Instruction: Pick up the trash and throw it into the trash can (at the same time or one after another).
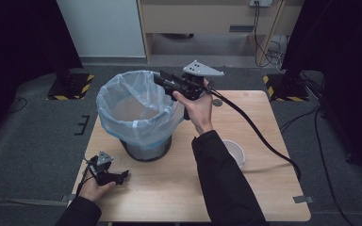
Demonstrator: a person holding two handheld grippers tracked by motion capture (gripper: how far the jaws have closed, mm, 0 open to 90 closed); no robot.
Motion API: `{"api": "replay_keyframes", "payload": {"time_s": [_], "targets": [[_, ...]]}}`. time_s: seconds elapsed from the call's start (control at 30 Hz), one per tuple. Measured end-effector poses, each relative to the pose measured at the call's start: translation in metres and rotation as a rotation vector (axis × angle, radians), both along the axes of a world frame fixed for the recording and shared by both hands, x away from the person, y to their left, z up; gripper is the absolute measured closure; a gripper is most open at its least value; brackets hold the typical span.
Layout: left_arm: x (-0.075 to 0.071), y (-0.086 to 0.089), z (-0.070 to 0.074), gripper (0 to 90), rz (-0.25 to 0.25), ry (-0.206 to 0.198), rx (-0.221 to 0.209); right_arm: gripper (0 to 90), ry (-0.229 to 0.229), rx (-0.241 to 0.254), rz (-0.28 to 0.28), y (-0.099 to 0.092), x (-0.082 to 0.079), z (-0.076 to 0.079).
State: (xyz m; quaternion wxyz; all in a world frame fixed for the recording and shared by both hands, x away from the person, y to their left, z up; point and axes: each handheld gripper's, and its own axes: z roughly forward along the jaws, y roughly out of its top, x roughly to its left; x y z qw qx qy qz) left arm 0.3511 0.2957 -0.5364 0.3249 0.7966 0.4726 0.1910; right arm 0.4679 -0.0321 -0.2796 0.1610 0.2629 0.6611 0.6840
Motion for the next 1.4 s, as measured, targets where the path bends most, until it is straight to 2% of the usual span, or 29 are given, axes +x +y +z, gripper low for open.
{"api": "replay_keyframes", "payload": {"time_s": [0.1, 0.2, 0.3, 0.43, 0.57, 0.7, 0.9, 1.1, 1.2, 1.3, 1.37, 1.4], "targets": [[0.000, 0.000, 0.000, 0.0, 0.000, 0.000, 0.000, 54.2, -0.037, -0.003, -0.032, -0.014, -0.005, 0.013], [0.000, 0.000, 0.000, 0.0, 0.000, 0.000, 0.000, 50.9, -0.067, -0.039, -0.071, -0.034, -0.012, 0.026], [0.000, 0.000, 0.000, 0.0, 0.000, 0.000, 0.000, 50.7, -0.069, -0.015, -0.098, -0.053, -0.019, 0.032], [0.000, 0.000, 0.000, 0.0, 0.001, 0.000, 0.000, 50.8, -0.070, -0.029, -0.142, -0.083, -0.029, 0.034], [0.000, 0.000, 0.000, 0.0, 0.000, 0.001, 0.001, 51.2, -0.058, -0.049, -0.176, -0.111, -0.043, 0.026], [0.000, 0.000, 0.000, 0.0, 0.000, 0.001, 0.002, 51.7, -0.039, -0.084, -0.206, -0.137, -0.060, 0.009], [0.000, 0.000, 0.000, 0.0, 0.001, 0.001, 0.002, 53.4, 0.011, -0.098, -0.230, -0.166, -0.079, -0.023], [0.000, 0.000, 0.000, 0.0, 0.001, 0.001, 0.002, 53.9, 0.076, -0.115, -0.281, -0.195, -0.084, -0.064], [0.000, 0.000, 0.000, 0.0, 0.001, 0.001, 0.002, 54.2, 0.120, -0.149, -0.309, -0.206, -0.087, -0.087], [0.000, 0.000, 0.000, 0.0, 0.001, 0.001, 0.001, 55.0, 0.157, -0.162, -0.314, -0.213, -0.089, -0.110], [0.000, 0.000, 0.000, 0.0, 0.001, 0.001, 0.002, 54.9, 0.189, -0.201, -0.312, -0.216, -0.087, -0.119], [0.000, 0.000, 0.000, 0.0, 0.001, 0.001, 0.001, 54.8, 0.194, -0.195, -0.315, -0.217, -0.087, -0.123]]}}
